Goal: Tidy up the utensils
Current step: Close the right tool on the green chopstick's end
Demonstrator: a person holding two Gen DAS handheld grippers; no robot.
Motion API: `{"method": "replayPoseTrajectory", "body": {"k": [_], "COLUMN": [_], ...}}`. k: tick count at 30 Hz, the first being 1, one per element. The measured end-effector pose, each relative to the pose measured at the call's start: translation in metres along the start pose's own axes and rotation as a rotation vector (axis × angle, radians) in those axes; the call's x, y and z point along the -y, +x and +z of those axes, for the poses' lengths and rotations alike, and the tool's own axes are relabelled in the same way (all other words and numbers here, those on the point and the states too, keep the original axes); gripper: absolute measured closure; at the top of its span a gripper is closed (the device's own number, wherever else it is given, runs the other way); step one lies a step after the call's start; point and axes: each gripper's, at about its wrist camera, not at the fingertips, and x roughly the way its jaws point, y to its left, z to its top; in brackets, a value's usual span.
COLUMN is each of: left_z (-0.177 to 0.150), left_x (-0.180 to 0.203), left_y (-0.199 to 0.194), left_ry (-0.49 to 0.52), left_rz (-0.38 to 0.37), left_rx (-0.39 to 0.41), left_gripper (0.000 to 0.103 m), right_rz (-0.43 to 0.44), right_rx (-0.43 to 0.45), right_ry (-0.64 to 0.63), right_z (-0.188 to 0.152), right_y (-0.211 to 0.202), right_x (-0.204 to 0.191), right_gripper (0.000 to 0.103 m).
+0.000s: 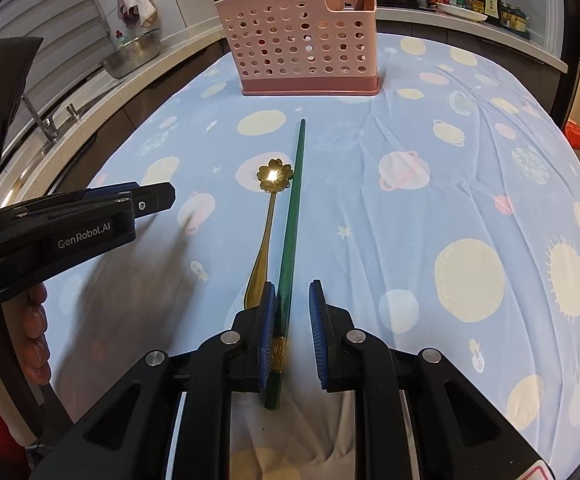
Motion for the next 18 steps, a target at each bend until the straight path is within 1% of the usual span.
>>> {"method": "replayPoseTrajectory", "body": {"k": [13,18], "left_z": [-0.004,-0.004], "left_x": [0.002,0.004], "left_y": [0.007,0.007], "left_ry": [0.004,0.007], "left_rz": [-0.008,-0.013], "left_rx": [-0.028,-0.033], "left_gripper": [0.067,0.067], "right_rz": [-0.009,-0.035], "right_rx": [-0.012,-0.006], "right_ry": [-0.018,-0.047], "right_z": [0.005,0.004], "right_y": [0.013,0.013], "right_x": [-0.002,-0.005], "right_gripper": [0.085,0.089]}}
